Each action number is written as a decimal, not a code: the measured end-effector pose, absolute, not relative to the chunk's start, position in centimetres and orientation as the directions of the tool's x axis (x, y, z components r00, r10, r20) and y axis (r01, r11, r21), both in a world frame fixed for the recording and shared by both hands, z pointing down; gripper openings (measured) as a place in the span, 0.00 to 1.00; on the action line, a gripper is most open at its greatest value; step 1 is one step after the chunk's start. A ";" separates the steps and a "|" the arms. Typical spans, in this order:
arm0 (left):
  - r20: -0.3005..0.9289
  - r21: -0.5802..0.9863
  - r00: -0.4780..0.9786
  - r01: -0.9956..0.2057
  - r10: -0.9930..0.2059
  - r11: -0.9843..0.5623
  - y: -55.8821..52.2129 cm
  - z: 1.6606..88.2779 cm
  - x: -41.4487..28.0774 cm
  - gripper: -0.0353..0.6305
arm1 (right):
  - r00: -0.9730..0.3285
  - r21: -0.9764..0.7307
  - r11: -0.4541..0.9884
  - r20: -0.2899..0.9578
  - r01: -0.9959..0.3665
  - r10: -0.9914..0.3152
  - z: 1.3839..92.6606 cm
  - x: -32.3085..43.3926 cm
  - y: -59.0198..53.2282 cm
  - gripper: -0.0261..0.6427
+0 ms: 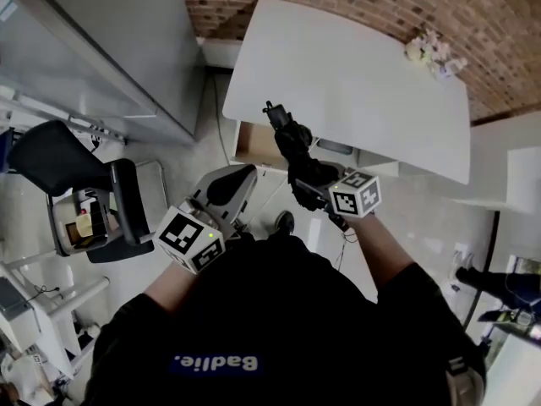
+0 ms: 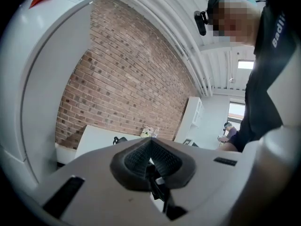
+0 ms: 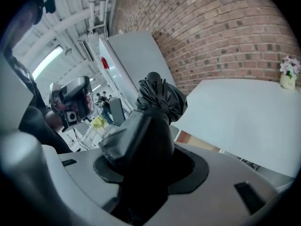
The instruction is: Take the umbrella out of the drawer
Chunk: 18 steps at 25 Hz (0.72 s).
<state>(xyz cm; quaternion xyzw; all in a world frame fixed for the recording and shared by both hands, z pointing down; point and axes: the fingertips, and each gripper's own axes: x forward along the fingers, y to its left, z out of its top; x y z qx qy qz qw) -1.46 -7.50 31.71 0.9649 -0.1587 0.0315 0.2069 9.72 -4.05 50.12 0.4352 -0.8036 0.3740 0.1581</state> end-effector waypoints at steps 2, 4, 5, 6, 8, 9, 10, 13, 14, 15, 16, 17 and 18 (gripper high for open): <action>0.116 0.384 0.955 -0.297 -0.273 -0.874 -7.2 31.0 -0.6 0.05 | -0.571 -0.478 0.334 0.536 -0.812 -0.622 47.7 10.0 -3.9 0.37; 0.104 0.378 0.963 -0.270 -0.250 -0.886 -6.9 30.2 0.3 0.05 | -0.568 -0.497 0.324 0.492 -0.805 -0.660 45.5 10.4 -3.6 0.37; 0.097 0.372 0.967 -0.256 -0.236 -0.892 -6.8 29.8 0.7 0.05 | -0.565 -0.508 0.317 0.466 -0.801 -0.680 44.3 10.5 -3.6 0.37; 0.090 0.366 0.971 -0.241 -0.223 -0.899 -6.7 29.5 1.1 0.05 | -0.562 -0.521 0.310 0.440 -0.795 -0.701 43.2 10.8 -3.5 0.37; 0.080 0.361 0.976 -0.218 -0.203 -0.907 -6.2 29.0 1.9 0.05 | -0.557 -0.543 0.304 0.394 -0.783 -0.731 41.3 11.2 -2.9 0.37; 0.076 0.362 0.978 -0.211 -0.196 -0.908 -5.9 28.9 2.2 0.05 | -0.556 -0.551 0.305 0.373 -0.777 -0.742 40.4 11.4 -2.6 0.37; 0.075 0.365 0.979 -0.205 -0.191 -0.908 -5.6 28.8 2.6 0.05 | -0.555 -0.556 0.308 0.354 -0.772 -0.753 39.6 11.7 -2.2 0.37; 0.074 0.367 0.982 -0.189 -0.174 -0.911 -5.2 28.7 3.8 0.05 | -0.534 -0.549 0.310 0.310 -0.776 -0.787 37.3 12.4 -1.5 0.37; 0.073 0.365 0.983 -0.184 -0.169 -0.913 -5.0 28.6 4.1 0.05 | -0.521 -0.540 0.307 0.302 -0.784 -0.799 36.8 12.7 -1.2 0.37; 0.072 0.363 0.984 -0.180 -0.165 -0.914 -4.9 28.5 4.5 0.05 | -0.506 -0.529 0.303 0.296 -0.793 -0.810 36.2 12.9 -1.0 0.37; 0.071 0.361 0.984 -0.176 -0.161 -0.916 -4.7 28.5 4.8 0.05 | -0.493 -0.518 0.298 0.290 -0.801 -0.820 35.8 13.1 -0.8 0.37; 0.072 0.360 0.985 -0.172 -0.157 -0.917 -4.6 28.4 5.1 0.05 | -0.482 -0.510 0.295 0.284 -0.808 -0.829 35.3 13.3 -0.6 0.37; 0.073 0.360 0.986 -0.168 -0.152 -0.918 -4.4 28.4 5.4 0.05 | -0.473 -0.504 0.293 0.277 -0.813 -0.836 34.8 13.4 -0.5 0.37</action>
